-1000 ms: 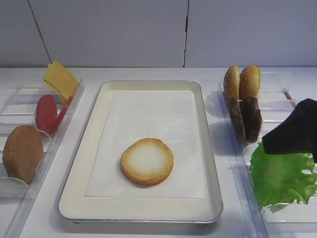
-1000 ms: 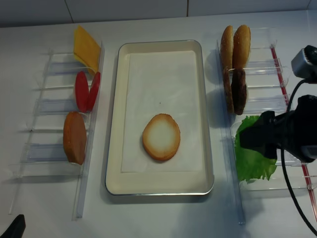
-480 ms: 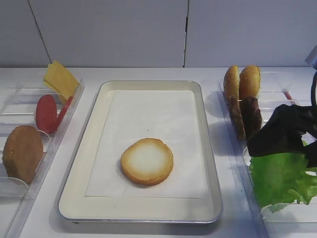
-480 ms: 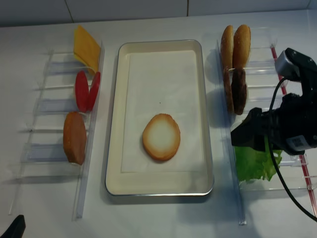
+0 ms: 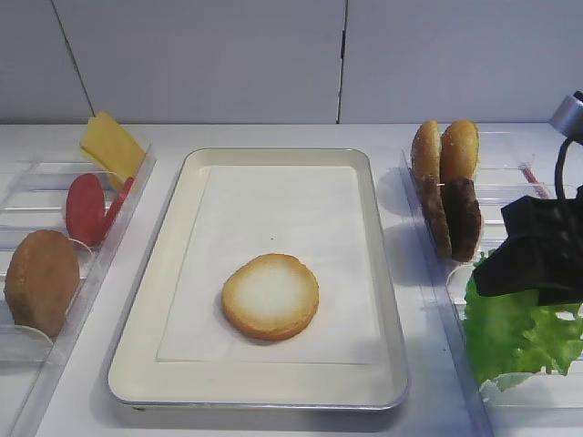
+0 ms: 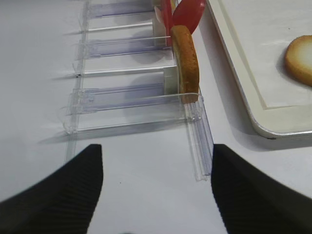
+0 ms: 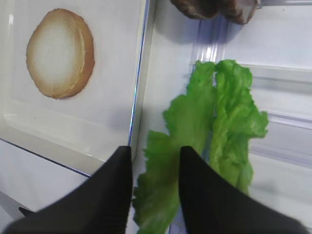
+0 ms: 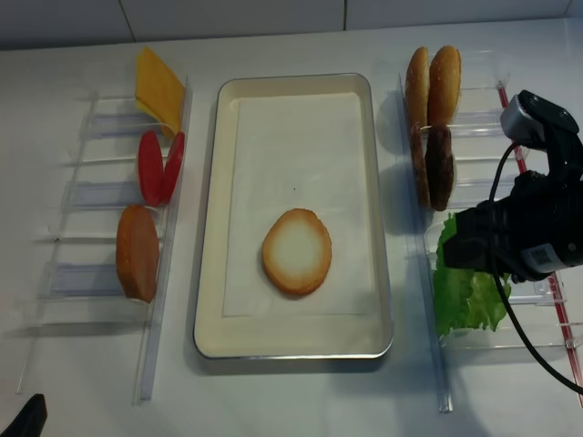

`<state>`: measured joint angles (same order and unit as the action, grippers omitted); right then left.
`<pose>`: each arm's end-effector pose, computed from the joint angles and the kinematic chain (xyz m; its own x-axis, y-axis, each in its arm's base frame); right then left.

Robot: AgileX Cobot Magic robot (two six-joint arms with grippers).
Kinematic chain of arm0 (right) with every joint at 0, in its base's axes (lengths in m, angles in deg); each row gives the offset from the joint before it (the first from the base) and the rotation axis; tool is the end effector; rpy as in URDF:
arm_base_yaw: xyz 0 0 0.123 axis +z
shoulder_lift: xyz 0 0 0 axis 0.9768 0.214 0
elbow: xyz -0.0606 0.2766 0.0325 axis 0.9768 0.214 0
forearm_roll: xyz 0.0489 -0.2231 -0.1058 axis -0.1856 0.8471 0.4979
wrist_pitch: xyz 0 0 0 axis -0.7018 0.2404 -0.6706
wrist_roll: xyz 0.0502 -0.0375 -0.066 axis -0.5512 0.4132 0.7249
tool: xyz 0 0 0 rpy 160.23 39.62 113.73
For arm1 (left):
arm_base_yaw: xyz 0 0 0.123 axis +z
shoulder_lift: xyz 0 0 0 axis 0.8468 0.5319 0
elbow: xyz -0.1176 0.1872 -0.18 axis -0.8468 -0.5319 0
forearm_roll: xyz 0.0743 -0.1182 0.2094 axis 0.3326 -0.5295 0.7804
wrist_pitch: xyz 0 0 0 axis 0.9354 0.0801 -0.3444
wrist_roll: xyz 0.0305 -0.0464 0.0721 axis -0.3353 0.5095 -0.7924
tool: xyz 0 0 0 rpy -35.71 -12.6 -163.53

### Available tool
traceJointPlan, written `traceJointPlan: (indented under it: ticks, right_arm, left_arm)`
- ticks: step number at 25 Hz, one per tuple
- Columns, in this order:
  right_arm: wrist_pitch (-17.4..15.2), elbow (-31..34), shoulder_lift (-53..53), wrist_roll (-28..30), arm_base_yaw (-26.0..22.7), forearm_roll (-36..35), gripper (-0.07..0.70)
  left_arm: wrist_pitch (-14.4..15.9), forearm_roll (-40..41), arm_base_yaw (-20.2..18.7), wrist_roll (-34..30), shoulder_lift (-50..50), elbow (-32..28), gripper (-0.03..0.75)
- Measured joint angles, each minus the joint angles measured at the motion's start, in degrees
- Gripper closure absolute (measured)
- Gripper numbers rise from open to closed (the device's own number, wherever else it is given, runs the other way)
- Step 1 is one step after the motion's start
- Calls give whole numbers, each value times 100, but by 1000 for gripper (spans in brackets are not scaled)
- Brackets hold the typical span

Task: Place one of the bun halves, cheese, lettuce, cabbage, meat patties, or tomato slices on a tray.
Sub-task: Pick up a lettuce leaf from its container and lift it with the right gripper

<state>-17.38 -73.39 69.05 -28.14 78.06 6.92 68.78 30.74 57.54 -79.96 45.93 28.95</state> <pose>0.1912 0.0517 0.2398 -0.9459 0.0445 -0.3213 -0.1433 0.8314 0.5369 -0.0123 -0.0038 0.2665 -0.5438 0.0440 -0.8380 0.0641 0.9979 0.0108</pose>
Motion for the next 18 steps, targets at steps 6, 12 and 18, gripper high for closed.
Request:
traceJointPlan:
  ticks: [6, 12, 18]
  right_arm:
    - [14, 0, 0, 0, 0, -72, 586]
    - [57, 0, 0, 0, 0, -72, 587]
    - [-196, -120, -192, -62, 0, -72, 587]
  left_arm:
    - [0, 0, 0, 10, 0, 0, 264]
    - [0, 0, 0, 10, 0, 0, 264]
    - [0, 0, 0, 10, 0, 0, 264]
